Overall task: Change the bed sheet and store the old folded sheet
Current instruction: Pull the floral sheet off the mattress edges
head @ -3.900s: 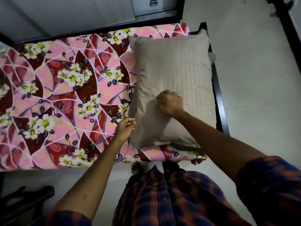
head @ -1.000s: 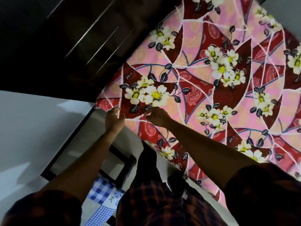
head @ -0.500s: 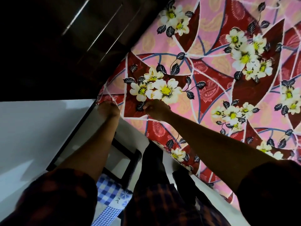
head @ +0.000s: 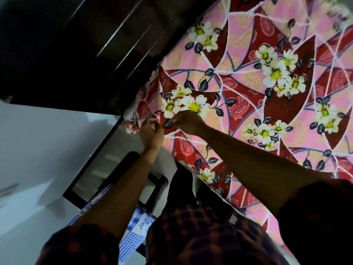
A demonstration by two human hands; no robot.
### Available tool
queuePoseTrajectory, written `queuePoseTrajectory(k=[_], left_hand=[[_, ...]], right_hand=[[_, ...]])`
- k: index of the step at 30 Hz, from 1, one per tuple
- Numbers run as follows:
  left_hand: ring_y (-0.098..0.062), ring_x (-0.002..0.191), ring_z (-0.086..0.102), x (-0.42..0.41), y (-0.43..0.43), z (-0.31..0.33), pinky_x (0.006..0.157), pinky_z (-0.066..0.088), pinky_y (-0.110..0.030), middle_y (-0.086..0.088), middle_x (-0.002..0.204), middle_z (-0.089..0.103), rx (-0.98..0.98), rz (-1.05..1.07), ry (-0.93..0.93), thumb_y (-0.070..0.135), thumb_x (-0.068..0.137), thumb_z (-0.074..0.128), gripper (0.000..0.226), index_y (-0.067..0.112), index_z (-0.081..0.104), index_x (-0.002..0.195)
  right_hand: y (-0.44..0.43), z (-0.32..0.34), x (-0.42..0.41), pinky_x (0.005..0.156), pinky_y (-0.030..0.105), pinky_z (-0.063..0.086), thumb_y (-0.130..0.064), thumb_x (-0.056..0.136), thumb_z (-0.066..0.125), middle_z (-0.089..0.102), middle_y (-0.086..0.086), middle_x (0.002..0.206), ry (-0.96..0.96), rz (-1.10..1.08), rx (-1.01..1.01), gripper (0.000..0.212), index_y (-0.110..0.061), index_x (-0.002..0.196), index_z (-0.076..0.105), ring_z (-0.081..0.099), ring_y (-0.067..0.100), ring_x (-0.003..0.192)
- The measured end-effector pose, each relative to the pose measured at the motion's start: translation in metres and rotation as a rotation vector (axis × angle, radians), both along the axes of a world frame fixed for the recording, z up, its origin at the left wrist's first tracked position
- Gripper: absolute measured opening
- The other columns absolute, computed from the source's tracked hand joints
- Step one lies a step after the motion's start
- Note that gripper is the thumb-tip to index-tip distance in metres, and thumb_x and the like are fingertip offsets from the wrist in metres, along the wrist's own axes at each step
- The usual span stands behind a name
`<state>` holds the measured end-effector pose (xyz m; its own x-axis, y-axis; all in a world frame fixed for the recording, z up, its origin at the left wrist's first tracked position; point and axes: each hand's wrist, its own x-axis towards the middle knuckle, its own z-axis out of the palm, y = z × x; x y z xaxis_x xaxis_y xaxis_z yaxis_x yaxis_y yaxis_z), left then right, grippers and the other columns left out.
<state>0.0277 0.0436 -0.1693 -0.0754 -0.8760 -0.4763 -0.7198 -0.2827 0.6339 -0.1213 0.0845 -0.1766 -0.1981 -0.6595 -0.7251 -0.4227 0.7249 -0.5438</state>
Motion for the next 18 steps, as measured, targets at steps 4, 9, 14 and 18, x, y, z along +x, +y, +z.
queuePoseTrajectory(k=[4, 9, 14, 18], left_hand=[[-0.016, 0.086, 0.055, -0.046, 0.010, 0.042, 0.065, 0.035, -0.001, -0.009, 0.098, 0.067, -0.124, 0.001, 0.140, 0.008, 0.101, 0.051, 0.017, -0.002, 0.064, 0.104], [-0.026, 0.107, 0.063, -0.088, 0.008, 0.073, 0.075, 0.038, -0.018, -0.012, 0.117, 0.069, -0.152, 0.039, 0.108, 0.009, 0.099, 0.049, 0.019, 0.004, 0.061, 0.114], [-0.032, 0.109, 0.064, -0.041, 0.016, 0.033, 0.083, 0.048, -0.032, -0.013, 0.118, 0.069, 0.140, -0.094, -0.103, 0.018, 0.096, 0.055, 0.026, 0.008, 0.065, 0.118], [-0.031, 0.089, 0.068, -0.018, 0.019, -0.001, 0.081, 0.054, -0.035, -0.017, 0.108, 0.073, 0.349, -0.113, -0.115, 0.036, 0.092, 0.057, 0.034, 0.014, 0.067, 0.117]], right_hand=[[0.017, 0.018, -0.008, 0.065, 0.026, 0.045, -0.033, 0.079, 0.066, 0.068, -0.009, 0.083, 0.007, -0.071, -0.002, 0.008, -0.030, 0.072, 0.067, 0.063, 0.016, 0.086], [0.054, 0.027, -0.020, 0.062, 0.023, 0.038, -0.028, 0.095, 0.060, 0.069, -0.003, 0.101, 0.048, -0.038, -0.053, 0.015, -0.033, 0.085, 0.069, 0.063, 0.017, 0.088], [0.096, 0.029, -0.038, 0.069, 0.021, 0.045, -0.024, 0.091, 0.064, 0.071, -0.003, 0.113, 0.031, -0.138, -0.085, 0.012, -0.031, 0.095, 0.073, 0.066, 0.015, 0.093], [0.125, 0.019, -0.055, 0.073, 0.025, 0.050, -0.033, 0.091, 0.063, 0.075, -0.001, 0.097, 0.042, -0.177, -0.036, 0.011, -0.032, 0.082, 0.069, 0.070, 0.017, 0.091]])
